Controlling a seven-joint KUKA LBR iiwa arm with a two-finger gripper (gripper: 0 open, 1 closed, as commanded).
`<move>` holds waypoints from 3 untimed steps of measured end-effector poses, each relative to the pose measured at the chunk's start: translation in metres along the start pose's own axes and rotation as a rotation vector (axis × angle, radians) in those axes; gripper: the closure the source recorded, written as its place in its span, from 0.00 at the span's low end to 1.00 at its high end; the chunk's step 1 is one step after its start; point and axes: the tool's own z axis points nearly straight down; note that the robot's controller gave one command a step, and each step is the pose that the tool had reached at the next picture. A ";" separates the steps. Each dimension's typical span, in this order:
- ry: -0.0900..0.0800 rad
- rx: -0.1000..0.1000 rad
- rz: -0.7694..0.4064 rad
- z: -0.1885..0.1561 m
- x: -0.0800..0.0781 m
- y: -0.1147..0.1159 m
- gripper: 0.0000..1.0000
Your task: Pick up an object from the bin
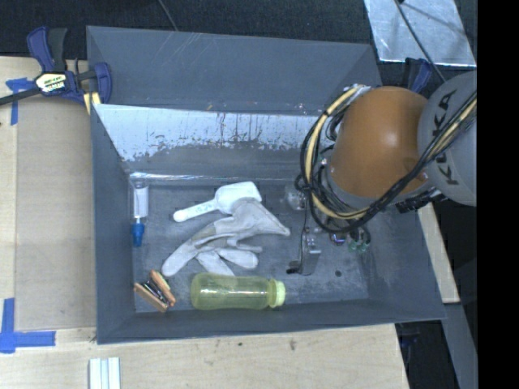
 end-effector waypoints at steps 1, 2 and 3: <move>-0.009 0.003 -0.056 0.020 -0.019 0.016 0.00; -0.003 0.000 -0.239 0.076 -0.028 0.052 0.00; -0.002 -0.001 -0.233 0.090 -0.023 0.060 1.00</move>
Offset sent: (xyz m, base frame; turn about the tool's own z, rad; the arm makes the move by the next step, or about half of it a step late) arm 0.0267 0.0612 -0.0909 -0.2551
